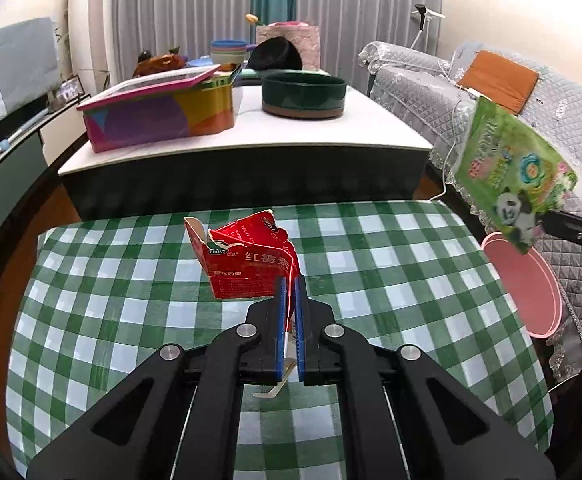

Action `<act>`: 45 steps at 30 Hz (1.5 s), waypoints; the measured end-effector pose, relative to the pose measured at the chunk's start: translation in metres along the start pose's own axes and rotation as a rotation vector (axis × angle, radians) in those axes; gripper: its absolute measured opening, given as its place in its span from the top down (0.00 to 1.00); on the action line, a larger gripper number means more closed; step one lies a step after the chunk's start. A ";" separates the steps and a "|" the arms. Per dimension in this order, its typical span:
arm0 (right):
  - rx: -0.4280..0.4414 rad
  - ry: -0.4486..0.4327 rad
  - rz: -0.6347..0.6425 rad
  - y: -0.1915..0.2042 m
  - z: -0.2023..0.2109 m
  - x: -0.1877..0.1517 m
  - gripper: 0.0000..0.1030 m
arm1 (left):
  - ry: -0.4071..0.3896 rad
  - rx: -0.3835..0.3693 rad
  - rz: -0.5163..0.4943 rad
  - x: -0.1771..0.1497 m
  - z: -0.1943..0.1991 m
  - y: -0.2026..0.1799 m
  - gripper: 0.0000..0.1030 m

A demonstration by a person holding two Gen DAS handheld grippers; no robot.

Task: Collect trash
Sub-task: 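Carry the carton and panda packet over the pink basin and open both tools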

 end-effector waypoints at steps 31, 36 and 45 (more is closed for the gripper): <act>-0.191 -0.021 -0.219 -0.193 0.038 -0.051 1.00 | -0.036 -0.207 -0.068 0.023 -0.018 -0.151 0.96; -0.203 -0.004 -0.241 -0.211 0.032 -0.057 1.00 | -0.041 -0.282 -0.089 0.032 -0.033 -0.202 0.96; -0.194 0.040 -0.257 -0.229 0.022 -0.073 1.00 | -0.021 -0.410 -0.156 0.027 -0.056 -0.286 0.96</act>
Point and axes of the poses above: each gripper's, at about its wrist camera, not at the fingertips, and z roughly against the way its jaws point, y to its left, x to its top, the point moved 7 cm from there along -z, roughly the way its jaws point, and after that the axes turned 1 degree about -y, right-handed, at the moved point
